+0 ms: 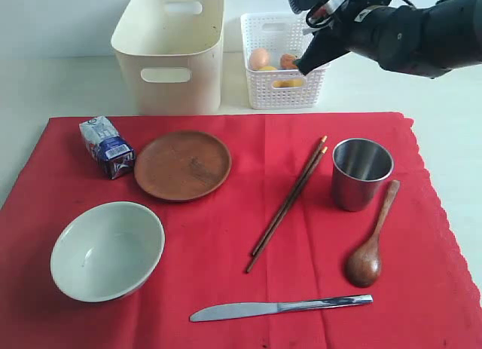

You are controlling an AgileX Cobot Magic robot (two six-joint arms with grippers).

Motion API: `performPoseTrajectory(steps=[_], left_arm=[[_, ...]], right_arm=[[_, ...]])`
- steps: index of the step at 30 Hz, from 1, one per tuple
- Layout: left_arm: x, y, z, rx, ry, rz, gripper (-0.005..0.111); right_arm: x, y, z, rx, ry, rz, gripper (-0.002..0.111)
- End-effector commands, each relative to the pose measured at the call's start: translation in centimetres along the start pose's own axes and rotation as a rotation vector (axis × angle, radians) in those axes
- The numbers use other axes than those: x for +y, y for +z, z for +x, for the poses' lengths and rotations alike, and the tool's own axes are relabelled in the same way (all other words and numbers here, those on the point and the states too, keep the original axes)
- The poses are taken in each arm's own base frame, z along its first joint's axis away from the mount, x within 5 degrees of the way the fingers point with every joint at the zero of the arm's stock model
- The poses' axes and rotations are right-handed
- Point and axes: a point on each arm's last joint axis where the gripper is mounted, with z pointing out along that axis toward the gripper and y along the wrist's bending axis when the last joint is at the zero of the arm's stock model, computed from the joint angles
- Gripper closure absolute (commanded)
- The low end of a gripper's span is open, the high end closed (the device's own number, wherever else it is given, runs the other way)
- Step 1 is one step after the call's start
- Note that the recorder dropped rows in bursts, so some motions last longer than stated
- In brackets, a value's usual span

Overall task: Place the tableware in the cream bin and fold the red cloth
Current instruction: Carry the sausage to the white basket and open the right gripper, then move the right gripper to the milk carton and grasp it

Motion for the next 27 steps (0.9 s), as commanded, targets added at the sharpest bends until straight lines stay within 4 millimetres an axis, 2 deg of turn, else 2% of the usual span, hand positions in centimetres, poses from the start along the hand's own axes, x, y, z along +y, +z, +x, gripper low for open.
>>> performPoseTrajectory(steps=[1,4,7,11,17,24,27], left_arm=[[0.0,-0.1,-0.1,-0.013,-0.006,-0.001,0.104],[0.0,-0.1,-0.1,-0.013,-0.006,-0.001,0.104],[0.0,-0.1,-0.1,-0.013,-0.006,-0.001,0.104],[0.0,-0.1,-0.1,-0.013,-0.006,-0.001,0.104],[0.0,-0.1,-0.1,-0.013,-0.006,-0.001,0.104],[0.0,-0.1,-0.1,-0.013,-0.006,-0.001,0.104],[0.0,-0.1,-0.1,-0.013,-0.006,-0.001,0.104]], right_arm=[[0.3,3.3,0.7,-0.003,0.006,0.026,0.108],[1.7,5.9,2.1,0.022,0.0,0.007,0.108],[2.4,6.9,3.2,0.041,0.008,0.004,0.106],[1.8,6.9,3.2,0.036,0.098,0.084,0.084],[1.6,6.9,3.1,0.022,0.097,0.103,0.055],[1.5,6.8,2.9,0.022,0.111,0.098,0.038],[1.0,6.2,2.0,0.022,0.15,0.073,0.037]])
